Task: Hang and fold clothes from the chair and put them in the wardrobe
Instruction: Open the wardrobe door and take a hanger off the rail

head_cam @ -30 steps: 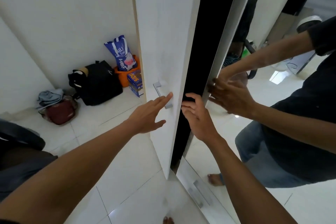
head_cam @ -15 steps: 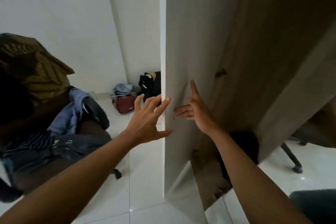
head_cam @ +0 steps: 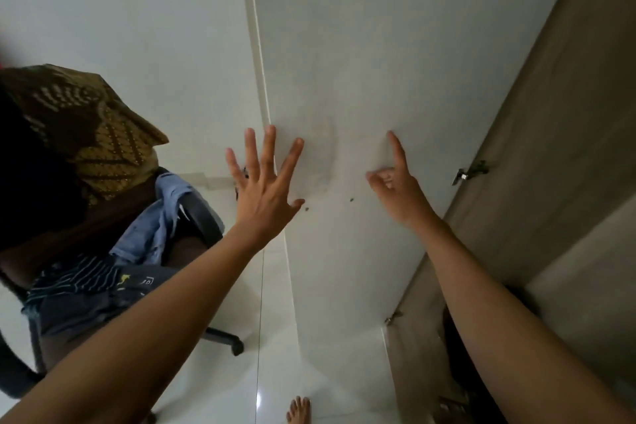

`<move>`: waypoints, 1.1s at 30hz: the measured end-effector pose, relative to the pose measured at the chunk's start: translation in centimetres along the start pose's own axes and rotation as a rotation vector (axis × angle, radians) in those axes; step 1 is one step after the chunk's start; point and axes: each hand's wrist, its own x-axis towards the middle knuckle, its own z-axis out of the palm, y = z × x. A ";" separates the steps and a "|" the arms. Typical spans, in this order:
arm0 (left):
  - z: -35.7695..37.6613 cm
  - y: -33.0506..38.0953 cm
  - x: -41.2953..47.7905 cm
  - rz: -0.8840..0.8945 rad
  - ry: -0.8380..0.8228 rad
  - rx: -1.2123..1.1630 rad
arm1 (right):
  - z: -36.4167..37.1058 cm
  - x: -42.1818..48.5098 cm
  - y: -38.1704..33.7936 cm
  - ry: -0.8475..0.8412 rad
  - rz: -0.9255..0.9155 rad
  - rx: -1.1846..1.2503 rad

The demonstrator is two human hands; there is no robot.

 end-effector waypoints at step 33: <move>-4.8 14.5 28.0 0.609 0.401 -0.442 | -15.6 8.5 -0.1 0.484 0.006 -0.366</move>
